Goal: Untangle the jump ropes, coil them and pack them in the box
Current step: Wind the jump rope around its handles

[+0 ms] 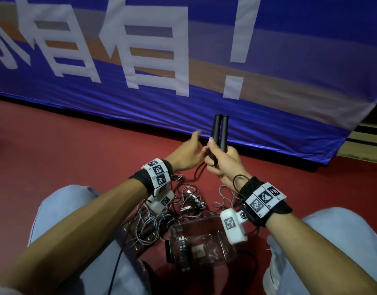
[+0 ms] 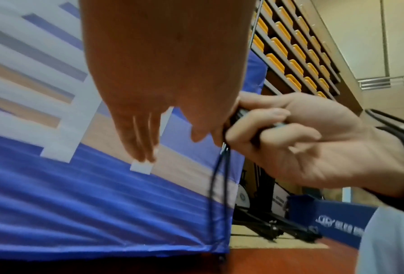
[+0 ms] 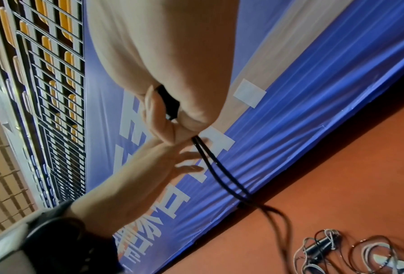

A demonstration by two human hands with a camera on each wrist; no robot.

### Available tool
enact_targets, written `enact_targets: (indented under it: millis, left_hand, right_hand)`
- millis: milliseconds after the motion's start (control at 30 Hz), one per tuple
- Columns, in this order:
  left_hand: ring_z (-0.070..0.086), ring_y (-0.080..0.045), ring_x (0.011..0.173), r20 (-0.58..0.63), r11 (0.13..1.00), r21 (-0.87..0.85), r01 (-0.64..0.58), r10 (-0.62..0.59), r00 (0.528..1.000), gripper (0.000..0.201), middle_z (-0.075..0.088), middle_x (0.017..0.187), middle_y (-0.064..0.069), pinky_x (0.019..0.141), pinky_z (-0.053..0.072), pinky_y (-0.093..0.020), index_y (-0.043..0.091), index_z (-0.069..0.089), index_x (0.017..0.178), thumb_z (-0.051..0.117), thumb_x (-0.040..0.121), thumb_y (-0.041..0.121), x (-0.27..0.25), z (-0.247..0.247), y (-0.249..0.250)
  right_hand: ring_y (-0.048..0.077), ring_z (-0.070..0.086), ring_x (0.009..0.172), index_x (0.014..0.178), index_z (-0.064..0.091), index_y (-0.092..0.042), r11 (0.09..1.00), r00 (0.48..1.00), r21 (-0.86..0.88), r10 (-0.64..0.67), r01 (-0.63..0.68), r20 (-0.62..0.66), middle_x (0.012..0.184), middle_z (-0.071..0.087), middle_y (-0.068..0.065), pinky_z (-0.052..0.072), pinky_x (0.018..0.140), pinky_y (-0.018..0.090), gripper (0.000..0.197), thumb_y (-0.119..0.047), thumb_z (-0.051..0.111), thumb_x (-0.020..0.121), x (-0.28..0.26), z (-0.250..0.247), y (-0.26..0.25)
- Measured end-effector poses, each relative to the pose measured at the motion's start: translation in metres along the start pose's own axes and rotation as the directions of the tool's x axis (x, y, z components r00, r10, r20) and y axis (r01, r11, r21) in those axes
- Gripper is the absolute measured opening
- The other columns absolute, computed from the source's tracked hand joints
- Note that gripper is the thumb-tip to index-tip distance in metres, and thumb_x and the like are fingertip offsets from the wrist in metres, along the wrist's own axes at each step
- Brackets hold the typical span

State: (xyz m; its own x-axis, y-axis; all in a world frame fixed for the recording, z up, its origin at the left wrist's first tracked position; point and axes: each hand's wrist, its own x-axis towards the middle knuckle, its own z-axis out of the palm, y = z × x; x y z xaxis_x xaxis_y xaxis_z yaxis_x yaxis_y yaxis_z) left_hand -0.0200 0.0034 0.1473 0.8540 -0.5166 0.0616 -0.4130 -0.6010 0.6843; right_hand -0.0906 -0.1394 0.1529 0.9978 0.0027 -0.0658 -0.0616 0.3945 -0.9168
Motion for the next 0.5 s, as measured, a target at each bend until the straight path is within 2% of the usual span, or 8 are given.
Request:
enact_targets:
  millis: [67,100,133,200,233,300,433,500]
  left_hand:
    - [0.065,-0.018,0.081,-0.241,0.987,0.141,-0.078,0.111,0.964,0.083,0.055,0.135,-0.013,0.071,0.056,-0.036,0.021,0.005,0.159,0.059,0.098,0.024,0.002,-0.015,-0.002]
    - [0.061,-0.018,0.078,-0.315,0.956,0.272,-0.113,0.199,0.928,0.085,0.053,0.135,-0.011,0.065,0.052,-0.032,0.021,0.005,0.160,0.061,0.095,0.020,0.001,-0.023,-0.001]
    - [0.060,-0.021,0.084,-0.320,0.894,0.424,-0.142,0.295,0.900,0.085,0.052,0.135,-0.009,0.064,0.050,-0.032,0.018,0.011,0.160,0.062,0.092,0.014,0.002,-0.029,-0.003]
    - [0.059,-0.027,0.097,-0.182,0.705,0.672,-0.227,0.455,0.872,0.064,0.057,0.124,-0.008,0.070,0.050,-0.038,0.014,0.041,0.146,0.061,0.085,0.007,0.002,-0.041,-0.006]
    - [0.060,-0.030,0.094,-0.110,0.623,0.731,-0.278,0.510,0.853,0.045,0.062,0.111,-0.008,0.069,0.050,-0.041,0.012,0.055,0.127,0.059,0.083,0.005,0.002,-0.043,-0.008]
    - [0.059,-0.031,0.083,-0.033,0.544,0.771,-0.332,0.555,0.831,0.020,0.062,0.090,-0.006,0.065,0.049,-0.042,0.012,0.057,0.100,0.056,0.081,0.004,0.000,-0.044,-0.011]
    - [0.054,-0.023,0.084,0.096,0.368,0.836,-0.407,0.633,0.768,0.016,0.058,0.092,0.000,0.062,0.047,-0.036,0.016,0.056,0.103,0.063,0.090,0.011,-0.003,-0.043,-0.009]
    - [0.058,-0.023,0.077,0.132,0.366,0.818,-0.444,0.631,0.764,0.011,0.060,0.082,0.002,0.055,0.047,-0.037,0.018,0.059,0.092,0.069,0.089,0.019,-0.005,-0.045,-0.008]
  right_hand:
    - [0.009,0.043,0.052,0.096,0.055,-0.003,0.997,0.998,-0.051,0.064,-0.063,0.021,0.090,0.056,0.013,0.025,0.033,0.016,0.023,-0.024,0.058,0.105,0.000,-0.001,0.007]
    - [0.010,0.042,0.052,0.092,0.056,-0.003,0.990,0.994,-0.108,0.099,-0.094,0.037,0.091,0.055,0.015,0.026,0.033,0.016,0.025,-0.025,0.059,0.104,-0.001,-0.001,0.012]
    - [0.011,0.042,0.052,0.089,0.057,-0.003,0.977,0.989,-0.175,0.135,-0.123,0.060,0.092,0.054,0.019,0.026,0.032,0.017,0.028,-0.027,0.060,0.103,-0.003,0.000,0.016]
    - [0.011,0.043,0.051,0.087,0.058,-0.002,0.945,0.968,-0.274,0.218,-0.178,0.122,0.092,0.054,0.020,0.027,0.032,0.017,0.030,-0.027,0.062,0.102,-0.009,0.002,0.020]
    - [0.010,0.044,0.050,0.088,0.058,-0.001,0.933,0.954,-0.295,0.259,-0.206,0.151,0.090,0.057,0.018,0.027,0.032,0.017,0.030,-0.027,0.062,0.102,-0.011,0.003,0.021]
    - [0.009,0.045,0.051,0.091,0.057,-0.002,0.914,0.924,-0.324,0.322,-0.246,0.207,0.091,0.059,0.015,0.027,0.032,0.016,0.028,-0.027,0.062,0.102,-0.013,0.003,0.017]
    - [0.009,0.044,0.051,0.093,0.056,-0.003,0.881,0.874,-0.387,0.394,-0.272,0.285,0.090,0.060,0.013,0.026,0.033,0.016,0.027,-0.028,0.062,0.102,-0.017,-0.003,0.004]
    - [0.009,0.044,0.050,0.096,0.056,-0.003,0.861,0.851,-0.432,0.422,-0.268,0.313,0.087,0.062,0.010,0.027,0.033,0.016,0.027,-0.028,0.062,0.102,-0.019,-0.006,-0.002]
